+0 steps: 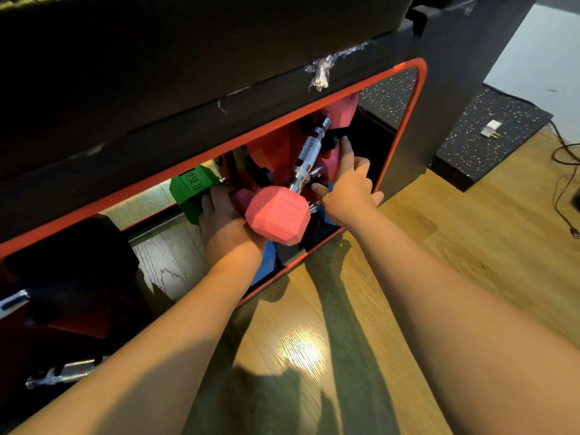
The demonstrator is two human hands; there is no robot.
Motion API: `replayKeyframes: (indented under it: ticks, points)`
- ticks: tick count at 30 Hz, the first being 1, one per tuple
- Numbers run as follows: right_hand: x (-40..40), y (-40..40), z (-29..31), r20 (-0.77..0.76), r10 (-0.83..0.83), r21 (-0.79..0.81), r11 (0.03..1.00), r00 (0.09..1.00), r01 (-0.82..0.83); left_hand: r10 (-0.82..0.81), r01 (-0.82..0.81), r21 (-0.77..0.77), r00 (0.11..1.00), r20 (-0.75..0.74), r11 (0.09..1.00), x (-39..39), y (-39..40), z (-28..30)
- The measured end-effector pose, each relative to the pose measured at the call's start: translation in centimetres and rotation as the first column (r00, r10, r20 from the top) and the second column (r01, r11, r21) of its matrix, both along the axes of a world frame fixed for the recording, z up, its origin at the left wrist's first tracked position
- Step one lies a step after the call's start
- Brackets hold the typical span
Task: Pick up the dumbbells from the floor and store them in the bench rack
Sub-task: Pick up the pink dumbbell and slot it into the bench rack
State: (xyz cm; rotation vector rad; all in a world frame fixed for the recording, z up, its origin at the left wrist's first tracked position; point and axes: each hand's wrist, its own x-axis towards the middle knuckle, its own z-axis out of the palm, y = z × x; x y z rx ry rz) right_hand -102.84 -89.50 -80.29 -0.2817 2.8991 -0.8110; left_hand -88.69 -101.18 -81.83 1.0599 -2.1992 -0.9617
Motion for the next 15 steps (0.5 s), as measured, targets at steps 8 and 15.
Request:
replayKeyframes:
  ticks: [8, 15]
  points:
    - [0.15, -0.09, -0.07, -0.045, -0.006, 0.049, 0.999, 0.999, 0.008, -0.005, 0.004, 0.023, 1.0, 0.014, 1.0, 0.0, -0.1, 0.21]
    - [-0.32, 0.13, 0.5, 0.004, 0.035, 0.085, 0.996, 0.999, -0.036, -0.028, 0.021, 0.079, 0.996, 0.088, 0.997, -0.05, -0.16, 0.89]
